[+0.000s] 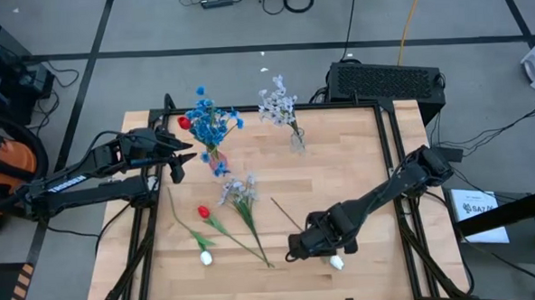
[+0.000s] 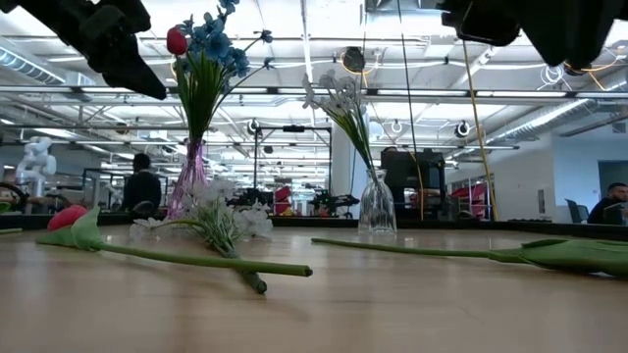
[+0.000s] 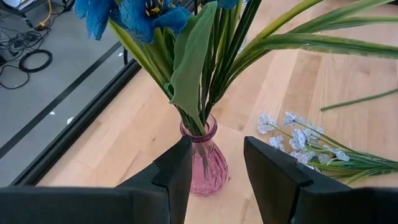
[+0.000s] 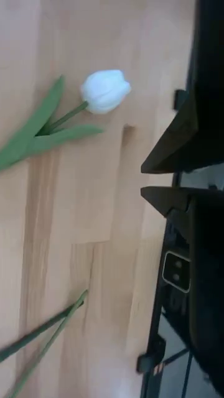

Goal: Sort flowers into vase by color
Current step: Put the right white tulip into the transparent vase

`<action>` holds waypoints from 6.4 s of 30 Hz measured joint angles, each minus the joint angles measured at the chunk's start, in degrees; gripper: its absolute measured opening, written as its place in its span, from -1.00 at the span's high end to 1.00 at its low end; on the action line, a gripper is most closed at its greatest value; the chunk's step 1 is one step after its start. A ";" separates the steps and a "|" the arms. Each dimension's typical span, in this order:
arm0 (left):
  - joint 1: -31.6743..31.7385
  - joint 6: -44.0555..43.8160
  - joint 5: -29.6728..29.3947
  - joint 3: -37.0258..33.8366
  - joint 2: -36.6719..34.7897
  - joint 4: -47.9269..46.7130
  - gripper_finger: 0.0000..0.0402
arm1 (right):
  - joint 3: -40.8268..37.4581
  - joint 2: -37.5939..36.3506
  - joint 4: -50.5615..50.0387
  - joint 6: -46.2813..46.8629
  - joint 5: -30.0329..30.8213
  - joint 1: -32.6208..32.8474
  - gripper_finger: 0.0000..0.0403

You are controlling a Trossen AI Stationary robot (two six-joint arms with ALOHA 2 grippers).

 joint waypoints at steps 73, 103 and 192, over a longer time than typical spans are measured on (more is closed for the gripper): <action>0.00 -0.27 4.87 -0.02 0.01 0.05 0.24 | -18.48 4.96 14.82 -189.40 14.41 3.53 0.32; 0.00 -4.55 5.03 -0.02 0.01 -0.01 0.24 | -19.07 -0.82 15.00 -104.93 17.10 -5.44 1.00; 0.00 -7.61 2.69 -0.02 0.97 -0.51 0.24 | -51.22 -34.16 98.22 -96.50 -7.49 -66.72 1.00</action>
